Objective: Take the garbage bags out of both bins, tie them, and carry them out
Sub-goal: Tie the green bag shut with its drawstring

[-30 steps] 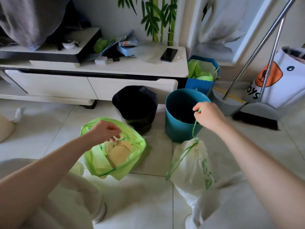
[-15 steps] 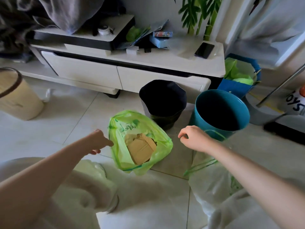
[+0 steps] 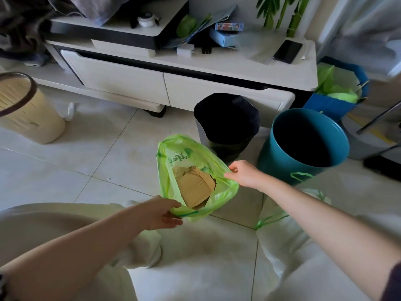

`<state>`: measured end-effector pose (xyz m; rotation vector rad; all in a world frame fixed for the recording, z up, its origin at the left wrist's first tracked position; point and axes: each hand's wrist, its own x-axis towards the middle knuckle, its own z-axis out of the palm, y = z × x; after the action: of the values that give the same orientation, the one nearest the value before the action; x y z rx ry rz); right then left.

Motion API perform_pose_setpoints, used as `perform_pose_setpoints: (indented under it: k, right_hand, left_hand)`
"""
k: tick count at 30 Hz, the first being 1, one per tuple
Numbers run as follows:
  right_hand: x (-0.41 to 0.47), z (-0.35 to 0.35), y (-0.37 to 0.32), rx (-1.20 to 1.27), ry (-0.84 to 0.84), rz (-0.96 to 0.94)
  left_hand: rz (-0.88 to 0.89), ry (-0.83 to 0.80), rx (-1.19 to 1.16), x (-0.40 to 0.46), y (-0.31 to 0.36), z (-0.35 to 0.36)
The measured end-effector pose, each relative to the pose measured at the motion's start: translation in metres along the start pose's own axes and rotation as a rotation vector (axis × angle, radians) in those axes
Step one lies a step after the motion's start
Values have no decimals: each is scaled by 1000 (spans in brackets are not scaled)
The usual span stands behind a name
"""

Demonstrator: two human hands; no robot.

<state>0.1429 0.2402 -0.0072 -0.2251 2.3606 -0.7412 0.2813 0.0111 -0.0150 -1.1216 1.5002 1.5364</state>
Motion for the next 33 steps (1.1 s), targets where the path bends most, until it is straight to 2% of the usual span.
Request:
perform_pose_setpoints:
  k: [6, 11, 15, 18, 23, 26, 30, 33]
  right_hand:
    - [2, 1, -8, 14, 28, -42]
    - [-13, -16, -10, 85, 111, -45]
    - [-38, -29, -6, 128, 96, -27]
    - [-58, -33, -1, 180, -4, 22]
    - [-83, -34, 8, -7, -380, 130]
    - [-86, -35, 15, -66, -449, 185]
    - [-69, -41, 26, -39, -314, 298]
    - [-41, -39, 35, 113, -147, 376]
  left_hand:
    - [69, 13, -150, -8, 15, 3]
    - [225, 23, -225, -27, 47, 7]
    - [368, 56, -143, -40, 70, 3]
    - [427, 126, -26, -46, 81, -7]
    - [463, 222, 131, -49, 85, -14]
    - [477, 230, 269, -51, 81, -9]
    - [481, 249, 461, -51, 74, -6]
    - [472, 248, 519, -52, 71, -8]
